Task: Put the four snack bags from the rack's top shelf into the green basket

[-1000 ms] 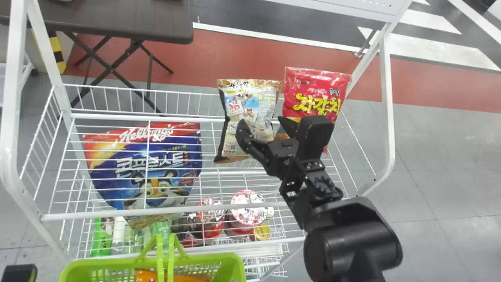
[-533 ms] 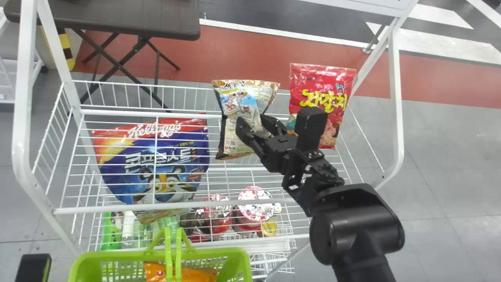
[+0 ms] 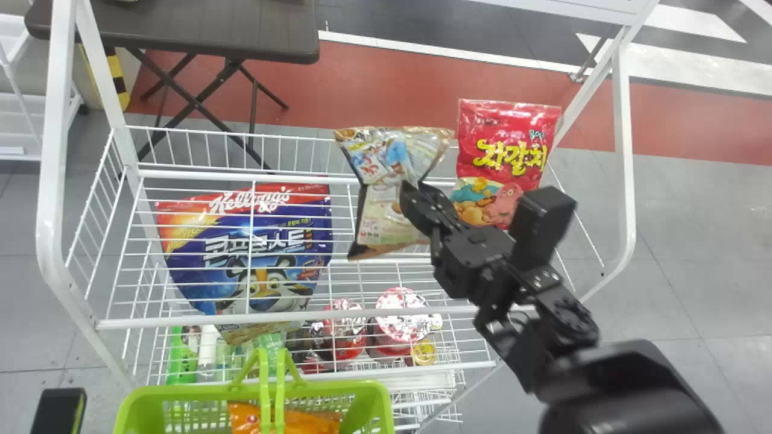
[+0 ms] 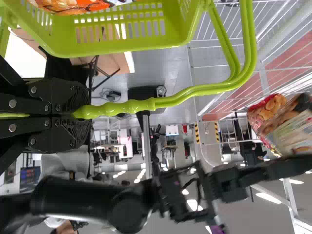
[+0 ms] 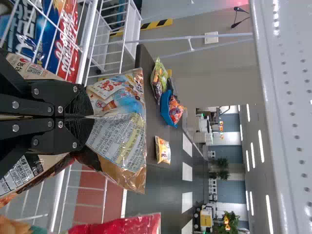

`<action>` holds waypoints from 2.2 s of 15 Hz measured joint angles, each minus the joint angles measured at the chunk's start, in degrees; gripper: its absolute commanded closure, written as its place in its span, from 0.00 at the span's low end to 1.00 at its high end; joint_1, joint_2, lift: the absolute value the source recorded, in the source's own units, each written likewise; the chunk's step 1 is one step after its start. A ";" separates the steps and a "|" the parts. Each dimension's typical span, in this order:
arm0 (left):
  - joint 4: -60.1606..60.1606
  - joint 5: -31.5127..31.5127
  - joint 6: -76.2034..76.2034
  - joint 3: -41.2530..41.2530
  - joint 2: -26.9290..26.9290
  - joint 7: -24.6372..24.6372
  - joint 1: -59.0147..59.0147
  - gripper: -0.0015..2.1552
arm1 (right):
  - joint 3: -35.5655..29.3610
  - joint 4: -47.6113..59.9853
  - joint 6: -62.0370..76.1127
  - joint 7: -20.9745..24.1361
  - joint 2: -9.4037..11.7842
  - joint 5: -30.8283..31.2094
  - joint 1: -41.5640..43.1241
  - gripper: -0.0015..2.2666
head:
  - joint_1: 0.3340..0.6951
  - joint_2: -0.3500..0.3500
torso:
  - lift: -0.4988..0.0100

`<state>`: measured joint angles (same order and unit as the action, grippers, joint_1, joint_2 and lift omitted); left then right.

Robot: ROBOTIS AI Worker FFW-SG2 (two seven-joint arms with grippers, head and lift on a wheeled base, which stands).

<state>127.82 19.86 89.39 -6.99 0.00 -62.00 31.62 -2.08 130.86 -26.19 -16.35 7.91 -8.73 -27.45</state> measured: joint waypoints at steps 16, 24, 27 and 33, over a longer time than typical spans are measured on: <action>-0.30 -0.43 -0.85 1.91 0.00 0.84 -0.59 1.00 | 2.60 9.70 -45.07 -12.96 1.03 -11.00 -14.91 0.98 | 1.00 0.16 | 0.98; 0.14 -0.43 -0.84 1.93 0.00 0.75 -0.25 1.00 | 9.20 2.82 -29.66 -14.43 2.75 -2.16 -11.03 0.01 | 1.00 0.34 | 0.98; 0.11 -0.62 -0.84 2.18 0.00 1.00 -0.38 1.00 | 5.40 2.84 -29.55 -17.89 3.60 -1.51 -10.40 0.02 | 1.00 0.21 | 0.98; -0.07 -0.78 -0.84 2.25 0.00 1.09 -0.50 1.00 | -5.21 5.78 -25.85 -20.21 1.74 -4.42 -10.66 0.02 | 1.00 0.02 | 0.98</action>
<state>127.75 19.07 88.56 -4.74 0.00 -60.91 31.12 -7.29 136.64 -52.03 -36.56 9.65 -13.15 -38.10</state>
